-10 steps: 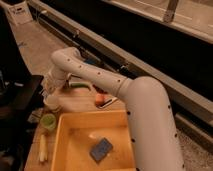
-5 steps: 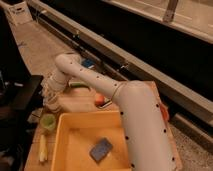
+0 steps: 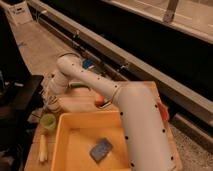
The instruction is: Place towel in paper cup
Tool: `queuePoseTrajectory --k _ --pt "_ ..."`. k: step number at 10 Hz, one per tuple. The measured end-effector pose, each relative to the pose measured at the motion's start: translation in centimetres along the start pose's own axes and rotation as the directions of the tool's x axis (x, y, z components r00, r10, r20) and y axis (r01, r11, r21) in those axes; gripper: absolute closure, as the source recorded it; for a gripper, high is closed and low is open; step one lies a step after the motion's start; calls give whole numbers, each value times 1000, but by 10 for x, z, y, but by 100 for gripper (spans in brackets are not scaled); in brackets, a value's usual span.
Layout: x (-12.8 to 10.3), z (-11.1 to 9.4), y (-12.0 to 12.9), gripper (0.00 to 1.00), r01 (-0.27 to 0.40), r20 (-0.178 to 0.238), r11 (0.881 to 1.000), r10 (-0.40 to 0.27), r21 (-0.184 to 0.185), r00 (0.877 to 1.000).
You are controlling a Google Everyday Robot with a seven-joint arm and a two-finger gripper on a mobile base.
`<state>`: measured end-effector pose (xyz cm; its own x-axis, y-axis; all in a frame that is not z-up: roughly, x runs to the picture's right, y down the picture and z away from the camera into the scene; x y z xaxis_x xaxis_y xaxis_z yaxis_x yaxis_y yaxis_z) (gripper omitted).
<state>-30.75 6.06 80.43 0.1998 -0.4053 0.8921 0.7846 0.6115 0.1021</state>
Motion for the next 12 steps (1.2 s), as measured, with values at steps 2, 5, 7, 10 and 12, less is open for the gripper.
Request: queuePoseTrajectory --k 2,5,7,10,12 --pt "-3 0 0 25 -6 -14 1000 5 -22 1000" --pt "-3 -8 4 25 -24 -95 998 18 -62 995" --pt "3 -31 18 25 -60 -184 995 46 -77 982" --pt "19 -67 51 25 -163 -312 983 129 -83 941" --pt "37 -96 85 25 -269 -394 961 222 -69 892"
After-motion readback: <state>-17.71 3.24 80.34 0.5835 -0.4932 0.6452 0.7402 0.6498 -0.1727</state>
